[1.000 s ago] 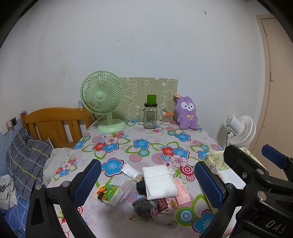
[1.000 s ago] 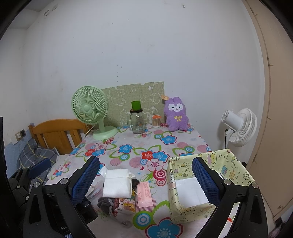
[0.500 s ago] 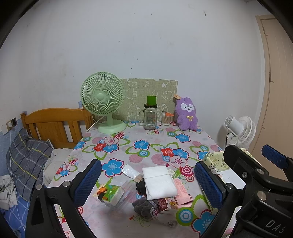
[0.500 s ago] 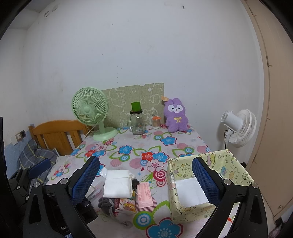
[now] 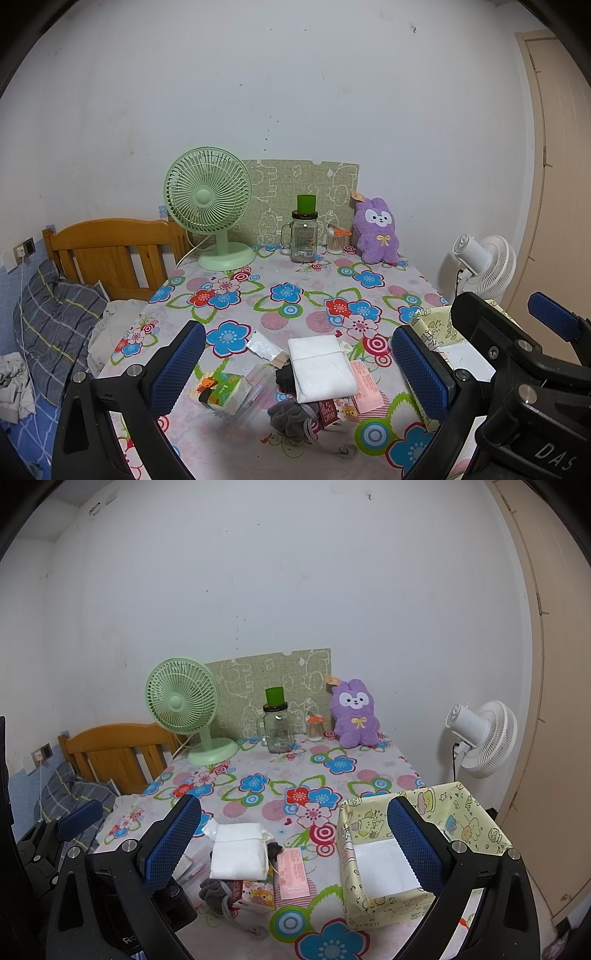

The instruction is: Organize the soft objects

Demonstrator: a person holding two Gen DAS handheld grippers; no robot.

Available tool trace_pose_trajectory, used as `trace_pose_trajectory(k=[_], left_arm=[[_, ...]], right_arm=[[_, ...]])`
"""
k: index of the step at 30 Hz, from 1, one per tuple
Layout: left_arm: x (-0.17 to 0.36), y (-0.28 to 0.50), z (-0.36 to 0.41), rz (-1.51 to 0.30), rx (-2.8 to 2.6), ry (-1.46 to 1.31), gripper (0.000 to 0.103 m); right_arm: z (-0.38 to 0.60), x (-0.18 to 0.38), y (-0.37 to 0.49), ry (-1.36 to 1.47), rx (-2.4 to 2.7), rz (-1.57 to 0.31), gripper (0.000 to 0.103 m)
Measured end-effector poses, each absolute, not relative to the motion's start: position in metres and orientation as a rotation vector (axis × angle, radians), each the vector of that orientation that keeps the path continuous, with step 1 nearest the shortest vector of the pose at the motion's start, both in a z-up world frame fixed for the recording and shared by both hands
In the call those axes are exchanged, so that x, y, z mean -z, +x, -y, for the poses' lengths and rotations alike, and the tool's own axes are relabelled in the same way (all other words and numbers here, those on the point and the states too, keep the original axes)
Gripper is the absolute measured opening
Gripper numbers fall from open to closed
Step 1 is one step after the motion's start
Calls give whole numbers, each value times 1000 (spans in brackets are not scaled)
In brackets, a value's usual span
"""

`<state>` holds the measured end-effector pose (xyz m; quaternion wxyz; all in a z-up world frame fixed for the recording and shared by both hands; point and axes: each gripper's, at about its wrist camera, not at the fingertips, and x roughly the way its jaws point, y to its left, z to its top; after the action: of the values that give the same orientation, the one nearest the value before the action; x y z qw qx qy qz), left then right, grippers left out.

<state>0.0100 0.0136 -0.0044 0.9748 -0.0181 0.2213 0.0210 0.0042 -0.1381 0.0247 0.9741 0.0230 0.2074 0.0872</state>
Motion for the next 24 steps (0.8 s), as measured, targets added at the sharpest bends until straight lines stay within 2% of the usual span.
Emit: trace_pose_trajectory(k=[12, 24], left_arm=[[3, 12, -16, -452, -41, -40, 99], [24, 33, -41, -502, -30, -63, 90]], right_arm=[[132, -26, 6, 41, -175, -427, 102], [110, -9, 30, 47, -201, -475, 102]])
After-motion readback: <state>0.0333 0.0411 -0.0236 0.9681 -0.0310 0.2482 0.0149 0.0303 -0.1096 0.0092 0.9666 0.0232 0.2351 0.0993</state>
